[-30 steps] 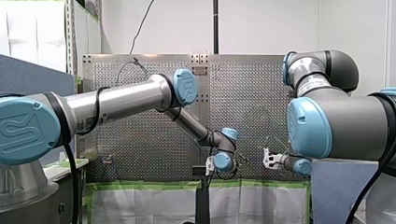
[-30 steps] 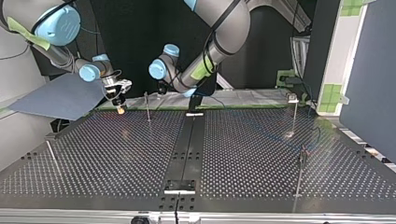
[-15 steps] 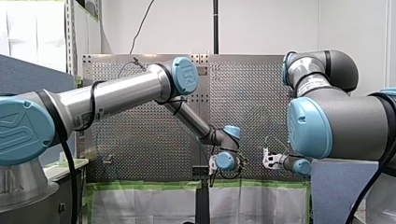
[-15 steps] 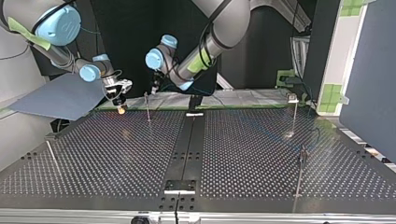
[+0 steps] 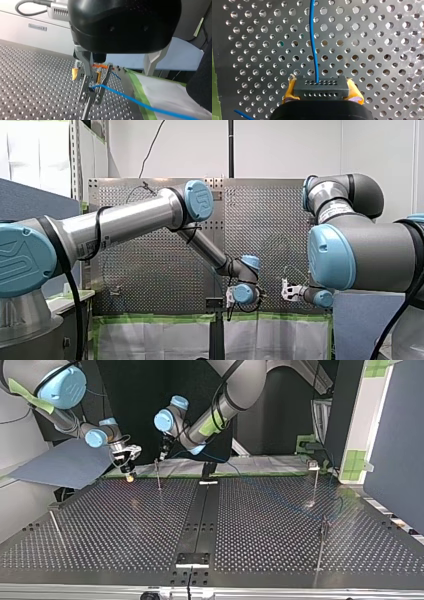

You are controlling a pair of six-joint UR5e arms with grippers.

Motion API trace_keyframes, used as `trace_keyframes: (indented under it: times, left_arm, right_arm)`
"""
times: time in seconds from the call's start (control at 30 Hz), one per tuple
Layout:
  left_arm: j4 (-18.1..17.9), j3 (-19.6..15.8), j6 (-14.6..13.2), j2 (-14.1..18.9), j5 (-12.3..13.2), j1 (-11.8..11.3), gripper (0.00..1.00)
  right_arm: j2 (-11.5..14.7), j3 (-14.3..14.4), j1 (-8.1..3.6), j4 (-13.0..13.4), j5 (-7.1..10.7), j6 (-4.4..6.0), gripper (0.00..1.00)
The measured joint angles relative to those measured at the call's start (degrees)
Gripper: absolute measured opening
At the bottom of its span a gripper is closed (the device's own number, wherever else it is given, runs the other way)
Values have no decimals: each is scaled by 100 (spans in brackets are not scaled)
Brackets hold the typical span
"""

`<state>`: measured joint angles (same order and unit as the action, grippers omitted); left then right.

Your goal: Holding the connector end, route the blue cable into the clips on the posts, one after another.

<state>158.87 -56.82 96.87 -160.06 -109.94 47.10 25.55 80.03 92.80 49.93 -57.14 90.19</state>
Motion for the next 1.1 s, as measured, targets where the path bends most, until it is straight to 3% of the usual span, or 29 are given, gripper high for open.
trace_keyframes:
  times: [0.33,0.67,0.9,1.1]
  left_arm:
    - [2,2,-35,4,-165,11,99]
    - [22,1,-214,5,-495,40,99]
    - [-49,0,-452,6,-465,101,99]
    - [-200,0,-473,5,-377,141,99]
  right_arm:
    - [0,0,11,-16,68,0,0]
    - [0,1,20,-17,70,0,0]
    - [0,0,16,-18,69,3,0]
    - [-3,1,15,-21,63,23,0]
